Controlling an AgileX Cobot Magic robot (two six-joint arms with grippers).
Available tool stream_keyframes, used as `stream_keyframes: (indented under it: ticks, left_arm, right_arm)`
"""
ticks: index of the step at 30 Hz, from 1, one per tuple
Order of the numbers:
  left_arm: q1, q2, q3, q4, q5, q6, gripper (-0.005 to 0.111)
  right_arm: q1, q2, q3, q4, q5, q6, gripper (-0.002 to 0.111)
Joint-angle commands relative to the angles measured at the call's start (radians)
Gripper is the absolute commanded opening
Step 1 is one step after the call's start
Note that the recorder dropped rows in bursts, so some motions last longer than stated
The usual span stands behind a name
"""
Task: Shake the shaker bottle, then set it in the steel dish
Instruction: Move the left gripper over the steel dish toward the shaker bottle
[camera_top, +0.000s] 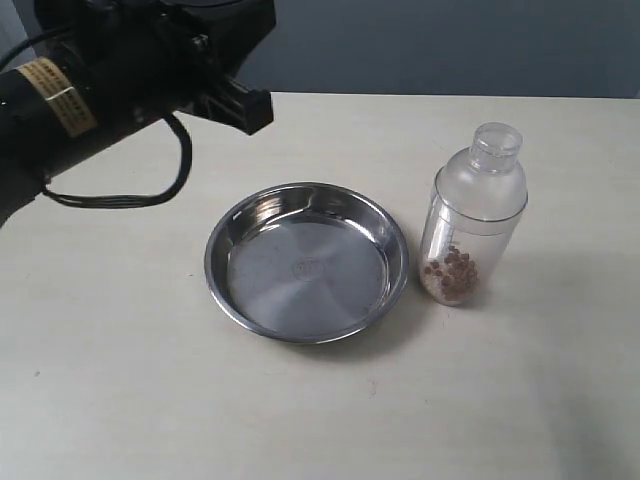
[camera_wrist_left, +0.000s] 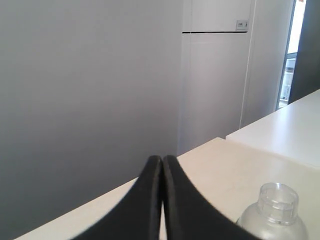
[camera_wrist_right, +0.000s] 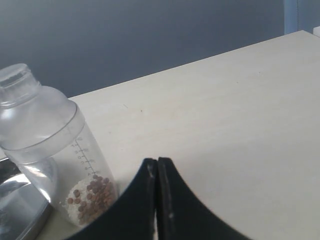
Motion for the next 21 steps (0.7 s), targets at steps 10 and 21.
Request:
stream_keyframes:
  ticks: [10,21]
  left_arm:
    - [-0.053,0.048,-0.034,0.158,-0.045,-0.077,0.006]
    - [-0.053,0.201,-0.034,0.301,-0.266,-0.147,0.106]
  right_arm:
    - [0.002,-0.004,0.002,-0.003,-0.011,-0.004,-0.001]
    - [0.002,-0.004,0.002,-0.003,-0.011,-0.004,-0.001]
